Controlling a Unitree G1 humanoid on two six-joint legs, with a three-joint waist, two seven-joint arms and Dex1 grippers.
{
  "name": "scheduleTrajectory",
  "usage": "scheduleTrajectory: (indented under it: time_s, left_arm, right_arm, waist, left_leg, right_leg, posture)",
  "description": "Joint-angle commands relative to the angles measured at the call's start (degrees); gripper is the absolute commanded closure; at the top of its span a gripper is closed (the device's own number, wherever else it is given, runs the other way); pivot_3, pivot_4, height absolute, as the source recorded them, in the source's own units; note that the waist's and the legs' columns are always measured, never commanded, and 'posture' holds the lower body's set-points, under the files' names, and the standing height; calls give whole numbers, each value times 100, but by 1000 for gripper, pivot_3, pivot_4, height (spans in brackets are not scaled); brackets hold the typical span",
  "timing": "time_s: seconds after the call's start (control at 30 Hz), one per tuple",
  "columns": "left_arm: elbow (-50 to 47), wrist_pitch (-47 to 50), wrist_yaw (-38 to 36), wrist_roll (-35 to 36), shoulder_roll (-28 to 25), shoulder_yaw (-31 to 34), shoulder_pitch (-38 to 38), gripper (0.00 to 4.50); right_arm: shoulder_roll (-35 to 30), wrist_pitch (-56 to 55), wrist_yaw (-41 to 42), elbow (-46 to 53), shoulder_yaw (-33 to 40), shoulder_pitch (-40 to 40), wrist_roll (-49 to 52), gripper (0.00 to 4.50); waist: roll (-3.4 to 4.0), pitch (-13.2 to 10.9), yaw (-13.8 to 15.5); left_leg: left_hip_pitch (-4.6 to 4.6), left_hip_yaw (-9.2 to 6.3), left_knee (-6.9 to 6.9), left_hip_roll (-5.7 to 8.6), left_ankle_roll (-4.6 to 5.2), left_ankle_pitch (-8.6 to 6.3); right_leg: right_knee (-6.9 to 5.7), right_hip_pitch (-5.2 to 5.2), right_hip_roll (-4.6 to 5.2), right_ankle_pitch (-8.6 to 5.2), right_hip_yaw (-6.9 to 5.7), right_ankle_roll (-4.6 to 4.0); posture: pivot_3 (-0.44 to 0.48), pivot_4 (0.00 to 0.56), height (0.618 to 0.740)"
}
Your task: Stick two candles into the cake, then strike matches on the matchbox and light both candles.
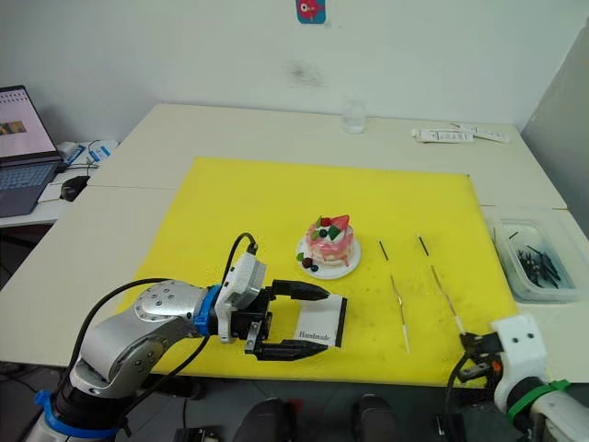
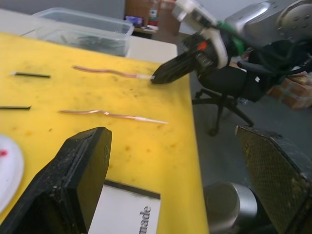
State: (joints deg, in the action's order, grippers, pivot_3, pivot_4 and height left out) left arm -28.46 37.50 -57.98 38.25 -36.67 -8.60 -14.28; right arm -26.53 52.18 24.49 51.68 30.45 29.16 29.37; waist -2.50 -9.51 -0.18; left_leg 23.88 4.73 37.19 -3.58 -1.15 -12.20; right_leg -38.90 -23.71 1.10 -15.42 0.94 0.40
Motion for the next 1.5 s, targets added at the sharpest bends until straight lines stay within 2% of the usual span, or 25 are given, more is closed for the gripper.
scheduleTrajectory:
  time_s: [0.03,0.1,0.2,0.37,0.47,0.57,0.77,1.0,1.2,1.3,1.5]
  left_arm:
    - [0,413,337,291,-35,346,-44,0]
    - [9,724,512,574,31,511,-74,0]
    - [21,1417,987,1363,273,826,-251,0]
    - [274,2299,2239,3548,936,1351,-734,0]
    - [526,2390,2853,4404,1200,1405,-992,0]
    - [738,2259,3385,4875,1475,1388,-1141,0]
    - [906,1967,3928,5537,1839,1381,-1199,0]
    - [1050,1723,4281,6050,2102,1305,-1176,0]
    - [1211,1816,4239,6241,2055,1192,-1227,0]
    - [1264,1820,4229,6321,2040,1177,-1241,593]
    - [1259,1787,4201,6365,2076,1105,-1220,2522]
  right_arm:
    - [-106,31,115,268,464,-456,809,4461]
    - [-132,118,23,250,523,-873,1349,4461]
    - [-201,256,-288,163,428,-1653,2404,4461]
    - [-607,409,-981,-296,-100,-2845,4228,4461]
    - [-842,234,-1540,-625,-569,-3399,5488,4461]
    - [-1019,-21,-2024,-819,-1004,-3734,6419,4461]
    - [-1296,-496,-2602,-1004,-1550,-4021,7370,4461]
    - [-1534,-847,-2830,-953,-1944,-4084,7843,4461]
    - [-1619,-1043,-2855,-905,-2171,-4132,7948,4461]
    - [-1637,-1124,-2871,-896,-2247,-4163,7962,4500]
    - [-1670,-1230,-2893,-844,-2322,-4137,8035,4500]
  waist:
    - [0,0,-2]
    - [0,0,-4]
    - [-2,-7,-4]
    - [-8,-13,-8]
    - [-8,-13,-10]
    - [-9,-13,-10]
    - [-9,-13,-8]
    - [-9,-13,-7]
    - [-9,-13,-3]
    - [-9,-13,-2]
    - [-9,-13,1]
  left_leg:
    - [-1,-1,0,0,0,0]
    - [-2,-3,0,0,0,0]
    - [0,-5,0,0,0,0]
    - [6,-13,2,4,1,0]
    - [5,-16,1,8,1,0]
    - [7,-24,-1,9,1,0]
    - [14,-31,0,12,1,1]
    - [12,-32,2,13,1,1]
    - [13,-33,1,13,1,1]
    - [13,-34,1,13,1,1]
    - [14,-34,1,13,1,1]
  right_leg:
    - [-1,0,-1,0,0,0]
    - [-1,1,-2,0,-1,0]
    - [-1,3,-4,1,-1,2]
    - [2,10,-5,19,2,43]
    - [2,16,-6,13,5,50]
    - [1,18,-11,10,5,54]
    - [3,18,-24,7,4,58]
    - [2,21,-24,7,2,59]
    - [3,21,-25,7,1,59]
    - [3,21,-25,7,1,59]
    - [5,21,-24,7,1,58]
  posture:
    - [0,150,706]
    - [0,150,706]
    - [0,150,706]
    - [0,150,706]
    - [0,150,706]
    - [0,150,706]
    - [0,150,706]
    - [0,150,706]
    - [0,150,706]
    - [0,150,706]
    - [0,150,706]
